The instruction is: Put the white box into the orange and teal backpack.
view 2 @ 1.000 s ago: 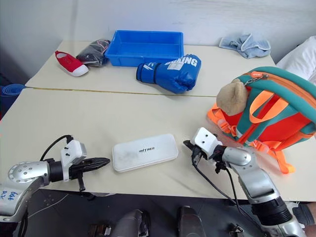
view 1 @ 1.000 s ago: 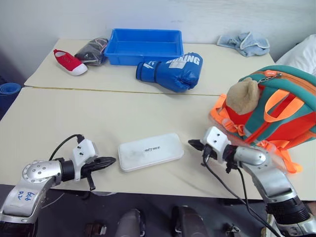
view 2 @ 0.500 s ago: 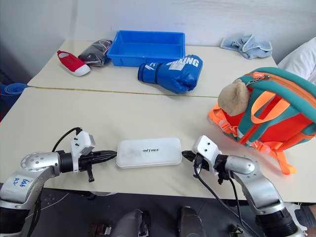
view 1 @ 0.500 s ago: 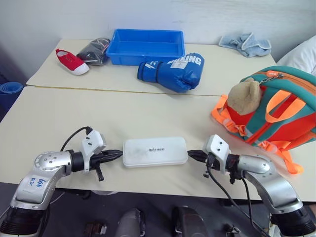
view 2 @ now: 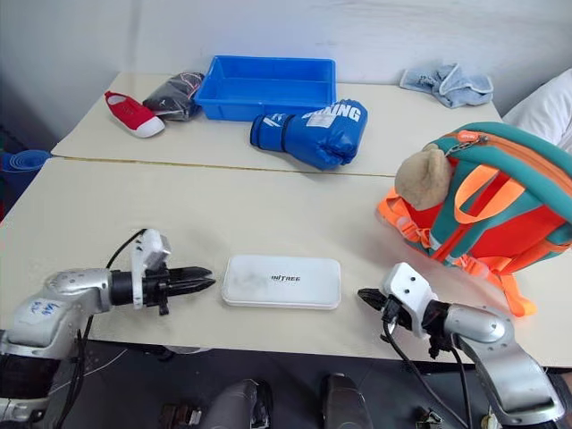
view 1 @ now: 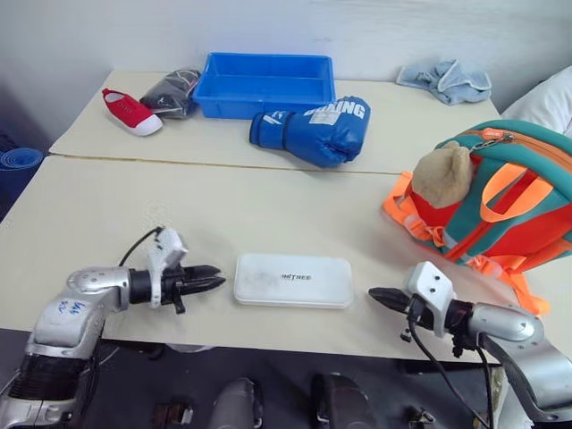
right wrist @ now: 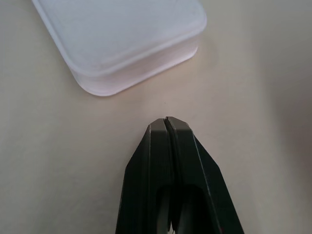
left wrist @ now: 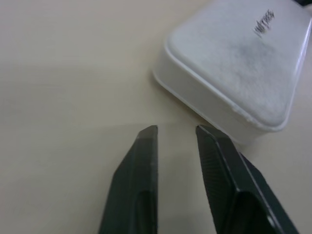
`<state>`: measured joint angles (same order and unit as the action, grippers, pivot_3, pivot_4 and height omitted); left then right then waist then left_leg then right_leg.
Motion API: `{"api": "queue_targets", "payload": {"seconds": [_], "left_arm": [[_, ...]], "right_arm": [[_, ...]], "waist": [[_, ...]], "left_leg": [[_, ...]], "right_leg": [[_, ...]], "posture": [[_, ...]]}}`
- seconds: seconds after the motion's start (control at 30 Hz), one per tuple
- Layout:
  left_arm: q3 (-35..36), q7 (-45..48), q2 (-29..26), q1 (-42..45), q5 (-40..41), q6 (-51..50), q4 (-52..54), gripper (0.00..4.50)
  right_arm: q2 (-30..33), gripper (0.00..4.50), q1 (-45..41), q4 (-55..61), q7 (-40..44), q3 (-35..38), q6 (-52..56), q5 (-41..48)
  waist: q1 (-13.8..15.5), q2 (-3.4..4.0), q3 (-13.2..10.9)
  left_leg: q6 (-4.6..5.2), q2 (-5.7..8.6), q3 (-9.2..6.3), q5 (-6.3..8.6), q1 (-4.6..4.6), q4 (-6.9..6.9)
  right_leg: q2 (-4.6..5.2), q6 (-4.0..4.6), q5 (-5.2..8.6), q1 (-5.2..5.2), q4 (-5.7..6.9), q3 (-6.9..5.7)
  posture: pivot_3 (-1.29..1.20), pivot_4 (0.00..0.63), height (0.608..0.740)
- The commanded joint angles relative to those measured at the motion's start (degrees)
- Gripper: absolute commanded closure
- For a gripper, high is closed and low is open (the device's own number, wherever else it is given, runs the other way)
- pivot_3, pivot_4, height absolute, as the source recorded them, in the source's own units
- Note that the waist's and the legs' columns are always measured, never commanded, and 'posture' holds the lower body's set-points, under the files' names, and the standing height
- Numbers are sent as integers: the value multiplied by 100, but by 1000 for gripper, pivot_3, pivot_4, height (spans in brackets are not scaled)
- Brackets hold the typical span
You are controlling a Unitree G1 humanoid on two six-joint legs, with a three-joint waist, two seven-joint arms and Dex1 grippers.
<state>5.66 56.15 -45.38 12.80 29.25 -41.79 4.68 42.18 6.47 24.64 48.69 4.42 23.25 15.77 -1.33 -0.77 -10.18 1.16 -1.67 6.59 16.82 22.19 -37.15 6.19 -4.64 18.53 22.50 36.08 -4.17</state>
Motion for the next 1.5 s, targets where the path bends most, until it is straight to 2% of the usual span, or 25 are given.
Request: {"api": "queue_targets", "payload": {"seconds": [0.03, 0.13, 0.2, 0.3, 0.33, 0.43, 0.67, 0.93, 1.23, 1.27, 1.33, 1.5], "left_arm": [[192, 272, -454, 466, 657, -1632, -478, 2365], [-202, 530, -878, 980, 841, -2912, -1066, 1644], [-334, 439, -774, 1466, 827, -3383, -1620, 1053], [-1024, 703, -841, 1948, 870, -4090, -1816, 133], [-1074, 691, -726, 2071, 905, -4209, -1865, 57], [-942, 271, -138, 2425, 805, -4489, -2263, 57], [-1417, 166, 116, 2587, 773, -4763, -2165, 57], [-939, -526, 1064, 2510, 785, -5070, -2028, 57], [-1036, -776, 1526, 2543, 1035, -5071, -2066, 57], [-992, -841, 1589, 2550, 1085, -5071, -2076, 439], [-942, -926, 1643, 2548, 1200, -5071, -2079, 887], [-988, -1019, 1527, 2400, 1709, -5071, -1927, 2401]], "right_arm": [[148, 4500, 205, 73, 136, 311, -295, 72], [192, 4500, 282, -42, 197, 383, -441, 48], [186, 4500, 252, -144, 216, 366, -549, 20], [195, 4500, 126, -290, 275, 268, -720, -38], [191, 4500, 43, -347, 296, 196, -773, -74], [120, 4500, -271, -532, 335, -97, -880, -205], [-38, 4500, -833, -854, 327, -624, -966, -424], [-152, 4500, -1098, -1089, 273, -917, -1093, -610], [-503, 4500, -1346, -1201, 154, -1231, -1120, -774], [-534, 4500, -1339, -1186, 142, -1251, -1113, -786], [-569, 4500, -1309, -1167, 132, -1254, -1113, -799], [-488, 4500, -1071, -1075, 111, -1127, -1013, -742]], "waist": [[6, 0, 0], [4, -2, -1], [5, -2, -1], [26, -7, -1], [24, -6, -1], [60, -6, 0], [118, -6, 2], [193, 1, 7], [216, 2, 16], [227, 2, 16], [235, 2, 16], [211, -3, 15]], "left_leg": [[0, 1, 0, 0, 0, -1], [-1, 1, 1, -1, 0, -2], [-2, 2, 2, -1, 0, -3], [-4, 0, 1, -2, -1, -14], [-5, 1, 2, -2, -2, -14], [-7, 0, 8, -3, -5, -19], [-9, -3, 13, -3, -5, -40], [-3, 5, 9, 0, -4, -62], [-2, 5, 9, 1, -9, -69], [-3, 5, 9, 1, -9, -69], [-2, 6, 10, 1, -7, -71], [-7, 0, 9, 5, -6, -71]], "right_leg": [[0, 0, 0, 0, 0, -1], [-6, -1, 0, 0, 0, -1], [-11, -2, 1, 0, 1, 0], [-20, -2, 1, -2, 9, 1], [-20, -2, 1, -2, 12, 3], [-22, -2, 1, -1, 16, 12], [-26, -3, 4, 2, 34, 28], [-10, -3, 4, -9, 42, 26], [-9, -4, 3, -13, 48, 25], [-8, -4, 3, -13, 47, 25], [-7, -4, 3, -13, 46, 26], [-12, -4, 3, -11, 45, 26]], "posture": [[0, 150, 740], [0, 150, 740], [0, 150, 740], [0, 150, 740], [0, 150, 740], [0, 150, 740], [0, 150, 740], [0, 150, 740], [0, 150, 740], [0, 150, 740], [0, 150, 740], [0, 150, 740]]}}
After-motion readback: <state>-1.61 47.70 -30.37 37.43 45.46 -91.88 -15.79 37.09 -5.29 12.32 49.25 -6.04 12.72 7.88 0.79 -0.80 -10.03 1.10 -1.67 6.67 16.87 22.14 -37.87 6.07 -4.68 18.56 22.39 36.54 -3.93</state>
